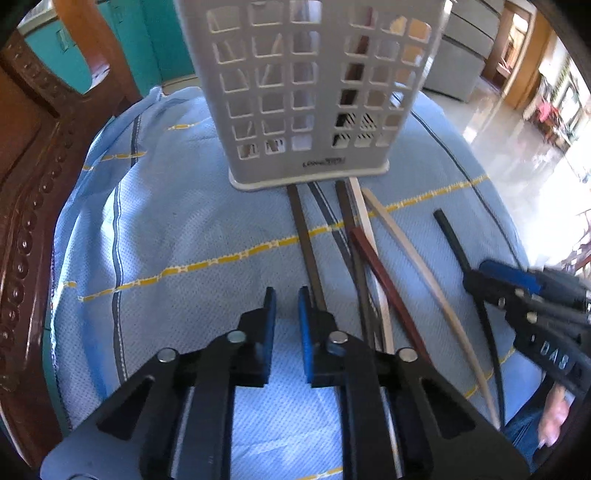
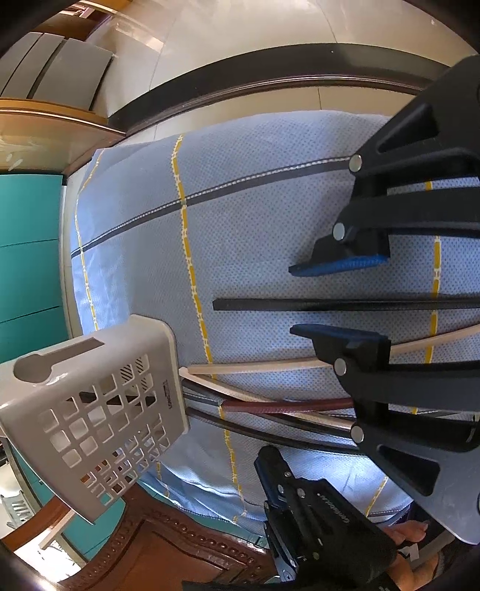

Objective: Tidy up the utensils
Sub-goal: 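Lower and close the left tool on a dark brown chopstick while the right tool grasps a black chopstick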

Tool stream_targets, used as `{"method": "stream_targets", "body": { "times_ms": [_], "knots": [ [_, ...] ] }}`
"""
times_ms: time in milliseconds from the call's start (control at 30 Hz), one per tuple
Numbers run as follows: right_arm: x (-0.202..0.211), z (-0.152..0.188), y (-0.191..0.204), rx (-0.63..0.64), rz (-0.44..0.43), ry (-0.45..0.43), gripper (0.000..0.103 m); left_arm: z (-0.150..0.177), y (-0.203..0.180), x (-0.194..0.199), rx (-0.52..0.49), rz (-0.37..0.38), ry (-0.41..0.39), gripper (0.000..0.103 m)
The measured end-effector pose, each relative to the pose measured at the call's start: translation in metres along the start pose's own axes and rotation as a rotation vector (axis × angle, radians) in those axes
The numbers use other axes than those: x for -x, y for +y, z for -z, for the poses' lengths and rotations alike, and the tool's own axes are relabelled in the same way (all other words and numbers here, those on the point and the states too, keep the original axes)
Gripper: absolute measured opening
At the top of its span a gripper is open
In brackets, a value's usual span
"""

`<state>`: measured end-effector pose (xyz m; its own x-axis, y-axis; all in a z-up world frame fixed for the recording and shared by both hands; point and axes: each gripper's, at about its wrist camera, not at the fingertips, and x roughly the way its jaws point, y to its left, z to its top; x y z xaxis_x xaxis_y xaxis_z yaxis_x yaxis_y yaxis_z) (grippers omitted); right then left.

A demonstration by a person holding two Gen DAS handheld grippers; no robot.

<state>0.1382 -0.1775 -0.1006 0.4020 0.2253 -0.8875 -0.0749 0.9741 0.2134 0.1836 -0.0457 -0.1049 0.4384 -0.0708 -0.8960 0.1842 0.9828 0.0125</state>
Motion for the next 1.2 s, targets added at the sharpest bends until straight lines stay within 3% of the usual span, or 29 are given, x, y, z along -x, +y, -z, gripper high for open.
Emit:
{"method": "stream_targets", "body": {
  "times_ms": [200,467,600,833,1067,1200],
  "knots": [
    [0.0,0.0,0.001,0.009,0.007,-0.001,0.027,0.011,0.001,0.009,-0.04,-0.031,0.009,0.011],
    [0.003,0.001,0.001,0.009,-0.008,-0.012,0.027,0.007,0.04,0.022,0.162,0.059,-0.022,0.014],
    [0.002,0.001,0.001,0.013,0.001,-0.01,0.027,0.005,0.049,0.021,0.212,0.074,-0.033,0.027],
    [0.003,0.001,0.005,0.038,0.048,-0.027,0.027,0.002,0.029,0.013,0.165,0.075,-0.033,0.033],
    [-0.002,0.003,0.008,0.073,0.094,-0.033,0.028,-0.001,0.001,0.004,0.105,-0.028,-0.052,0.034],
    [-0.003,0.004,0.013,0.112,0.119,-0.041,0.032,-0.002,-0.009,-0.001,0.088,-0.041,-0.021,0.042]
  ]
}}
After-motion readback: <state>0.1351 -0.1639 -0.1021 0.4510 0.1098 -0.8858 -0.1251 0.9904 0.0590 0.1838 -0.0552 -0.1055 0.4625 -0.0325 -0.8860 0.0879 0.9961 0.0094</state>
